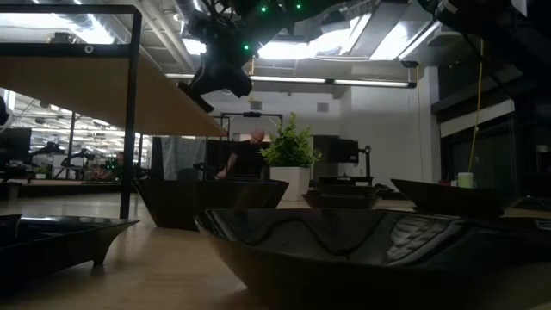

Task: Pick & Place Mini shaped plates
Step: Put the black distorted square plate on top of the shelf, then put the black leaf shape plate on top of the shelf

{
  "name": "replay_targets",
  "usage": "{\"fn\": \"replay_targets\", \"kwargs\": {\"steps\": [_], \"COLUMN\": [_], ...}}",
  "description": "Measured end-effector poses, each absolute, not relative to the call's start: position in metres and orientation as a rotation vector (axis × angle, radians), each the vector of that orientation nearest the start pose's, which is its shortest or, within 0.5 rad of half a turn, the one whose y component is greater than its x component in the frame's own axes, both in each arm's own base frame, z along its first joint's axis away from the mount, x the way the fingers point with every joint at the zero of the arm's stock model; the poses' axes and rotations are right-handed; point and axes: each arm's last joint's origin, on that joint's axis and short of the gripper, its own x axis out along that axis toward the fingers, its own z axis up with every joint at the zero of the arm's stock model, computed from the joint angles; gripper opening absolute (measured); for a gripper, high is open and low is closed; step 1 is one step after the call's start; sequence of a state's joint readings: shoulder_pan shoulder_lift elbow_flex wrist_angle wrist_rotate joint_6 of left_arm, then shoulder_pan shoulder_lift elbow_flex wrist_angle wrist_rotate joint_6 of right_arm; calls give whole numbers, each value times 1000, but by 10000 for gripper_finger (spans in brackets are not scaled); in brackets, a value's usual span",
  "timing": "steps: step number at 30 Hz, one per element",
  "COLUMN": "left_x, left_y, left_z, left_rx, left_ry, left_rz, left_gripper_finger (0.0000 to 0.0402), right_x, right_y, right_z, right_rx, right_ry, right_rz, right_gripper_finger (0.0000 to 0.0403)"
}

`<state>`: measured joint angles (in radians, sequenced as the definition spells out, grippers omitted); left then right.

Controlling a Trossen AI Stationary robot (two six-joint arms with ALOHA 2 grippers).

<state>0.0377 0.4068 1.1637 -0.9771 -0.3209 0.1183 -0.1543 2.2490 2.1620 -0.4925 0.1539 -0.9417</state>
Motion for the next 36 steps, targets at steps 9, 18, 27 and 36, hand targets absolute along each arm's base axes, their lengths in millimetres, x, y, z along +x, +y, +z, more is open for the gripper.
{"fn": "replay_targets", "kwargs": {"steps": [9,18,27,36], "left_x": [7,7,7,7], "left_y": [9,9,9,9], "left_z": [399,399,399,399], "left_rx": [148,148,148,148], "left_ry": [240,241,241,241], "left_rz": [344,344,343,344], "left_gripper_finger": [4,4,4,4], "right_x": [508,508,511,497], "right_y": [-84,-83,-60,-8], "right_z": [294,294,294,283], "right_rx": [-885,-882,-923,-948], "right_ry": [684,684,702,923], "right_rz": [-8,-10,-39,-10], "right_gripper_finger": [41,161,238,243]}}
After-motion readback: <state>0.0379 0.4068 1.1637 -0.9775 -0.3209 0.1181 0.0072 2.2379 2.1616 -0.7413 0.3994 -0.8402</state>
